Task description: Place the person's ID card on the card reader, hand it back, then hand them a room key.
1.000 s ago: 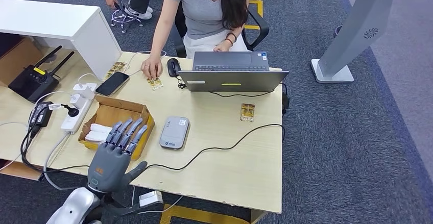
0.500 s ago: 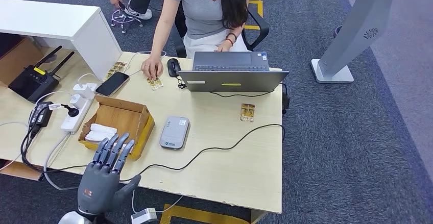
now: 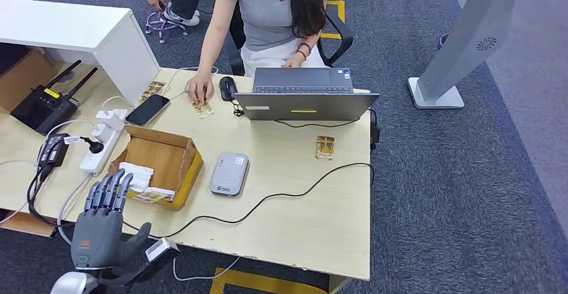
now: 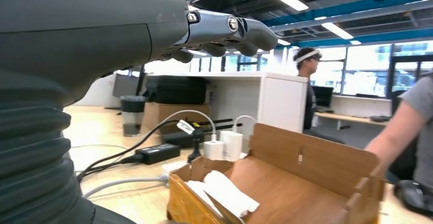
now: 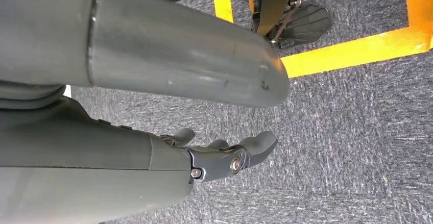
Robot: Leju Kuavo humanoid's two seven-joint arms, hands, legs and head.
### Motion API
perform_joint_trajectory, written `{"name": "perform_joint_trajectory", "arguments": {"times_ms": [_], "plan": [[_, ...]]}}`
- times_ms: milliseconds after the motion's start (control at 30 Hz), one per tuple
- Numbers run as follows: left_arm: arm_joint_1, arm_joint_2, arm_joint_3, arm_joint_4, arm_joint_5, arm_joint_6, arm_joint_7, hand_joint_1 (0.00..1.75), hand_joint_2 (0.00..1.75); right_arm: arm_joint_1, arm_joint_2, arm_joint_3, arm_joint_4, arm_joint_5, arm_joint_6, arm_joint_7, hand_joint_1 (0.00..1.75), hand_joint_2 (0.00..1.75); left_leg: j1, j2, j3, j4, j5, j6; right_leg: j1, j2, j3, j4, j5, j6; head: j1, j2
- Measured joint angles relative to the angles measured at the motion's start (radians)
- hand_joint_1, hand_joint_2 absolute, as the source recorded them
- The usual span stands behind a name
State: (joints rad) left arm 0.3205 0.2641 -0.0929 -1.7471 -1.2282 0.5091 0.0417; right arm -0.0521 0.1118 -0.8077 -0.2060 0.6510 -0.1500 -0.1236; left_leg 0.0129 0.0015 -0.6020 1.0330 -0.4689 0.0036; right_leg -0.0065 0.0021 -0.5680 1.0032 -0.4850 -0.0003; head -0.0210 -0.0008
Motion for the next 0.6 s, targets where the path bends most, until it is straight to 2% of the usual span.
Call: {"name": "perform_joint_trajectory", "arguments": {"times_ms": [200,600], "plan": [[-0.014,-0.017,0.050,0.029,0.011,-0.016,-0.009,0.00,1.75,0.000,0.000,-0.001,0.000,0.007,0.002,0.002,0.00,0.00,0.000,0.000,0.000,0.000,0.000,0.000,0.000,0.000,0.000,0.000,0.000,0.000,0.000,0.000],[-0.084,-0.034,0.082,0.092,0.013,-0.042,-0.046,0.00,1.75,-0.001,0.000,0.000,0.000,0.034,0.012,0.003,0.00,0.00,0.000,0.000,0.000,0.000,0.000,0.000,0.000,0.000,0.000,0.000,0.000,0.000,0.000,0.000]]}}
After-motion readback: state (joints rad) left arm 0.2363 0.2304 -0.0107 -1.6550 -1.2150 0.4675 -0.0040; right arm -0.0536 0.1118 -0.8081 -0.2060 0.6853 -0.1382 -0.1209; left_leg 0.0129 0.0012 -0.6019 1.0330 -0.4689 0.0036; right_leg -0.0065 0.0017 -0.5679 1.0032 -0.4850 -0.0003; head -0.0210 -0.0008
